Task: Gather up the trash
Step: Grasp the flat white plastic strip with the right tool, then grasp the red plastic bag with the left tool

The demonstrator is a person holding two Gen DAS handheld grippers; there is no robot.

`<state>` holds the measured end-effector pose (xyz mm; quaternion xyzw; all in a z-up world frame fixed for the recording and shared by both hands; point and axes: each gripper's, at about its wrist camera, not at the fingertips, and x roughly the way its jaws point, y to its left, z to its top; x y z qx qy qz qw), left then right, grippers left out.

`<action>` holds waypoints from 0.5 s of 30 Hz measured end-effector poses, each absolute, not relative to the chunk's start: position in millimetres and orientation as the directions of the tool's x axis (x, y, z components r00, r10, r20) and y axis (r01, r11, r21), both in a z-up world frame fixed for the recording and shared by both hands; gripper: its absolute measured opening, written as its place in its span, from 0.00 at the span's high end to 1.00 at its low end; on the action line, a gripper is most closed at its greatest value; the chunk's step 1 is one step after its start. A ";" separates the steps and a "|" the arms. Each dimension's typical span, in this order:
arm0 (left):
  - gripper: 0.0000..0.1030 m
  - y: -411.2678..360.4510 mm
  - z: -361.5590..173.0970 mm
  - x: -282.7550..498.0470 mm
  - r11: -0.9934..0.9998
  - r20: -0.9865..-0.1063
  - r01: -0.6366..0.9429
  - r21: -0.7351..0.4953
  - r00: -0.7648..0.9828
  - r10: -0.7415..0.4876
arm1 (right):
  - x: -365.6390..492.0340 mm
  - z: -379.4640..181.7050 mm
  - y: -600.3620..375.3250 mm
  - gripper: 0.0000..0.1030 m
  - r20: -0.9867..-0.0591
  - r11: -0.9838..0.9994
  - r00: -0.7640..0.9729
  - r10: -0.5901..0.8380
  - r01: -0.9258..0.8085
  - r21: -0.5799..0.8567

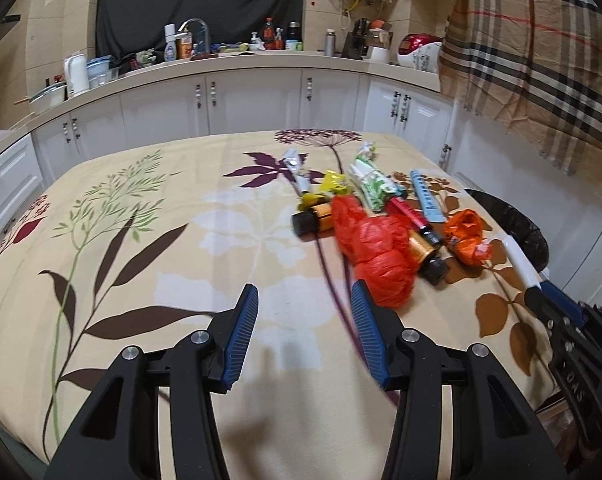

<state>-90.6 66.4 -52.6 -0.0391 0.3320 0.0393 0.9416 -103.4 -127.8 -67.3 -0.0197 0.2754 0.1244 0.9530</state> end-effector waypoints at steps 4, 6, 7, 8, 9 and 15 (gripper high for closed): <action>0.53 55.3 -51.0 -81.7 0.996 -0.629 -0.074 -0.055 0.777 0.023 | -87.0 -65.9 -138.6 0.82 -0.533 0.976 0.823 0.199 -0.216 0.033; 0.53 50.4 -50.2 -77.6 0.996 -0.629 -0.065 -0.055 0.777 0.016 | -78.3 -64.4 -142.6 0.82 -0.531 0.979 0.826 0.188 -0.201 0.034; 0.52 47.6 -49.9 -74.9 0.997 -0.630 -0.060 -0.055 0.776 0.013 | -75.4 -63.9 -143.6 0.82 -0.529 0.980 0.828 0.185 -0.197 0.034; 0.51 44.7 -49.5 -71.6 0.997 -0.630 -0.057 -0.056 0.776 0.009 | -69.8 -62.8 -145.2 0.82 -0.529 0.981 0.830 0.180 -0.191 0.033; 0.50 42.6 -49.3 -69.1 0.997 -0.631 -0.054 -0.057 0.776 0.006 | -65.4 -62.4 -146.5 0.82 -0.529 0.982 0.830 0.176 -0.187 0.033; 0.48 34.3 -50.1 -51.0 0.997 -0.642 -0.044 -0.063 0.767 -0.007 | -40.1 -59.1 -154.4 0.82 -0.534 0.985 0.829 0.165 -0.166 0.047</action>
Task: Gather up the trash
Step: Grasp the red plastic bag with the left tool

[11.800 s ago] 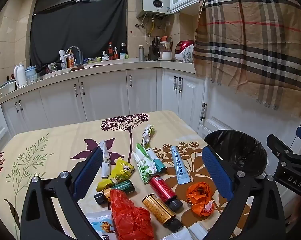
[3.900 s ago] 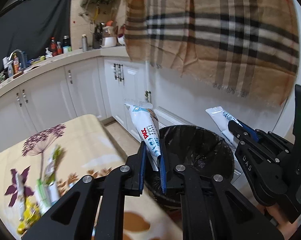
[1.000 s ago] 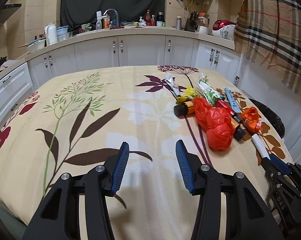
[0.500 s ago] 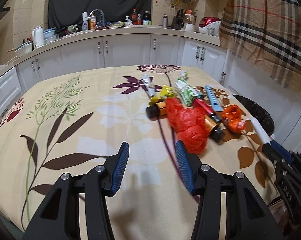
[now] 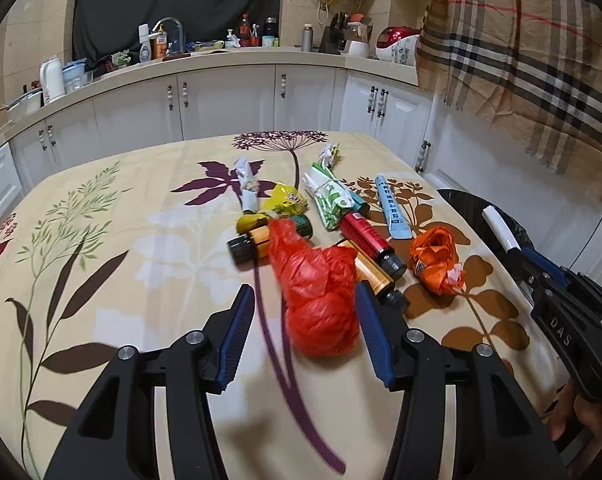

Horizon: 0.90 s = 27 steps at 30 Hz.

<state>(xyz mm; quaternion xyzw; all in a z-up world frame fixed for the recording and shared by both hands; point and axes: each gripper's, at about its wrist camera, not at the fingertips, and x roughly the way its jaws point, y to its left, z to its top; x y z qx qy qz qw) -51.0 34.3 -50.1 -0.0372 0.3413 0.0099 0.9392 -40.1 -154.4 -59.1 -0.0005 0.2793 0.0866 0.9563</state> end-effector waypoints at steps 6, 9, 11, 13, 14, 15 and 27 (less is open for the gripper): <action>0.47 29.9 -58.4 -32.7 0.997 -0.664 -0.049 -0.058 0.748 -0.002 | -22.4 -58.4 -157.6 0.82 -0.544 0.985 0.822 0.167 -0.160 0.059; 0.49 30.8 -60.7 -28.2 0.996 -0.674 -0.052 -0.071 0.739 -0.010 | -17.0 -59.5 -157.9 0.82 -0.552 0.985 0.816 0.171 -0.163 0.064; 0.61 29.8 -61.4 -26.8 0.997 -0.678 -0.044 -0.067 0.735 -0.013 | -15.4 -59.5 -158.7 0.82 -0.554 0.984 0.814 0.173 -0.164 0.067; 0.64 29.3 -61.5 -28.3 0.997 -0.673 -0.041 -0.061 0.739 -0.011 | -14.2 -59.6 -159.2 0.82 -0.556 0.984 0.812 0.176 -0.166 0.069; 0.65 29.3 -61.5 -28.5 0.997 -0.672 -0.039 -0.060 0.741 -0.011 | -13.6 -59.7 -159.3 0.82 -0.558 0.983 0.811 0.177 -0.167 0.069; 0.66 29.0 -61.5 -28.6 0.997 -0.670 -0.039 -0.059 0.742 -0.011 | -13.6 -59.6 -159.5 0.82 -0.558 0.984 0.811 0.177 -0.167 0.069; 0.68 17.9 -20.2 -34.1 0.998 -0.572 0.016 -0.057 0.819 -0.046 | -7.4 -44.0 -173.4 0.82 -0.526 0.987 0.834 0.163 -0.145 0.076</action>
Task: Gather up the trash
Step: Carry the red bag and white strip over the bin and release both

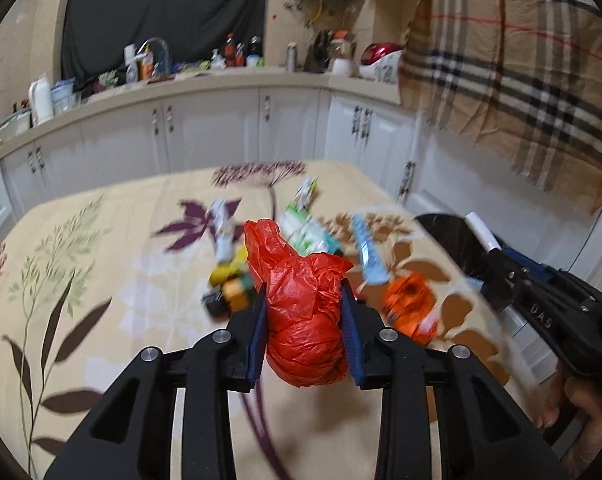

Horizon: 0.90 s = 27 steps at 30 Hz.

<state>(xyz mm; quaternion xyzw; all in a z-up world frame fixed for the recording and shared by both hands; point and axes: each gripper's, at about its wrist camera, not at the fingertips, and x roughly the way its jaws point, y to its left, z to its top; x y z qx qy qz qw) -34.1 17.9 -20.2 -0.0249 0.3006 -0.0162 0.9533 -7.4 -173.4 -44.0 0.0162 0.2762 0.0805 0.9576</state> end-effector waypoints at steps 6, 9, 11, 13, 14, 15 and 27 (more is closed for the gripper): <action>0.68 -10.8 -2.1 -2.2 0.994 -0.523 0.096 -0.057 0.845 -0.112 | 6.9 -26.6 -196.0 0.82 -0.483 0.995 0.870 0.098 -0.086 0.047; 0.68 -30.2 3.4 16.7 0.989 -0.509 0.138 -0.060 0.848 -0.149 | 18.7 -21.5 -210.5 0.82 -0.464 0.999 0.884 0.050 -0.041 0.030; 0.68 -44.9 5.2 30.6 0.984 -0.504 0.168 -0.060 0.846 -0.175 | 28.4 -20.2 -219.9 0.82 -0.458 1.000 0.889 0.019 -0.012 0.019; 0.68 -60.5 6.6 43.2 0.979 -0.500 0.198 -0.055 0.843 -0.198 | 39.1 -20.3 -230.7 0.82 -0.452 1.000 0.892 -0.017 0.023 0.008; 0.68 -68.7 7.1 48.7 0.976 -0.493 0.212 -0.049 0.844 -0.209 | 43.0 -20.6 -234.4 0.82 -0.451 0.999 0.892 -0.028 0.035 0.006; 0.68 -77.0 7.4 54.7 0.974 -0.486 0.224 -0.040 0.847 -0.215 | 48.1 -21.5 -239.5 0.82 -0.450 0.999 0.892 -0.042 0.050 0.005; 0.67 -141.5 -12.9 120.1 0.957 -0.526 0.291 0.004 0.814 -0.246 | 91.5 -40.4 -285.6 0.81 -0.470 0.985 0.872 -0.138 0.169 0.024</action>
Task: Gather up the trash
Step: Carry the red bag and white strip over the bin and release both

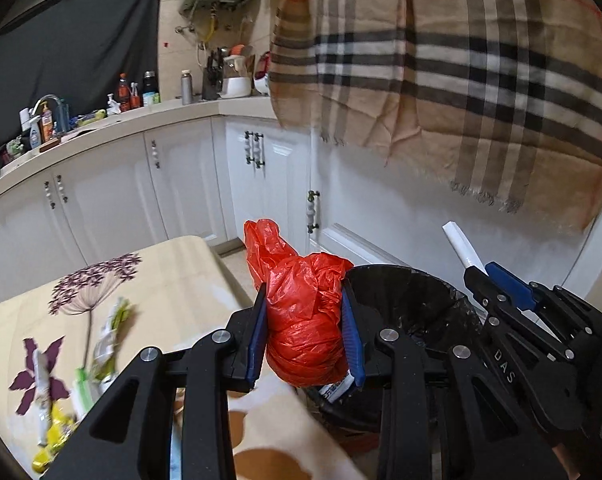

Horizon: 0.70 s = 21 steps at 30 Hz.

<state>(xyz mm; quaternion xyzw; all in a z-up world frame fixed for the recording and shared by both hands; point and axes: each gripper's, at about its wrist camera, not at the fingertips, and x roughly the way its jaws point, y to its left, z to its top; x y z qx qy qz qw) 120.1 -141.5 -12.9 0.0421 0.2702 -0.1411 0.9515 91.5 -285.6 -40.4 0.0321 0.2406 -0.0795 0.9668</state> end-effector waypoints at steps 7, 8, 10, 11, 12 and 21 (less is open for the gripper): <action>0.67 -163.8 -31.7 150.6 0.953 -0.569 0.303 0.026 0.788 -0.236 | 110.4 -56.6 -299.9 0.81 -0.497 0.977 0.852 -0.164 0.209 0.037; 0.67 -166.0 -33.8 153.7 0.952 -0.573 0.304 0.029 0.786 -0.233 | 113.3 -59.8 -301.6 0.81 -0.500 0.976 0.849 -0.170 0.216 0.035; 0.67 -169.6 -38.4 159.7 0.952 -0.582 0.304 0.032 0.780 -0.230 | 117.6 -64.8 -304.5 0.81 -0.508 0.974 0.844 -0.172 0.224 0.043; 0.67 -171.8 -41.4 163.2 0.951 -0.591 0.308 0.031 0.773 -0.231 | 119.2 -66.8 -305.1 0.81 -0.511 0.973 0.842 -0.172 0.227 0.046; 0.67 -173.8 -43.7 166.7 0.949 -0.604 0.313 0.030 0.762 -0.232 | 121.5 -70.0 -306.9 0.81 -0.514 0.971 0.839 -0.177 0.233 0.047; 0.46 -175.1 -44.8 179.9 0.954 -0.622 0.298 0.002 0.747 -0.232 | 130.8 -84.3 -320.0 0.67 -0.533 0.962 0.824 -0.194 0.267 0.064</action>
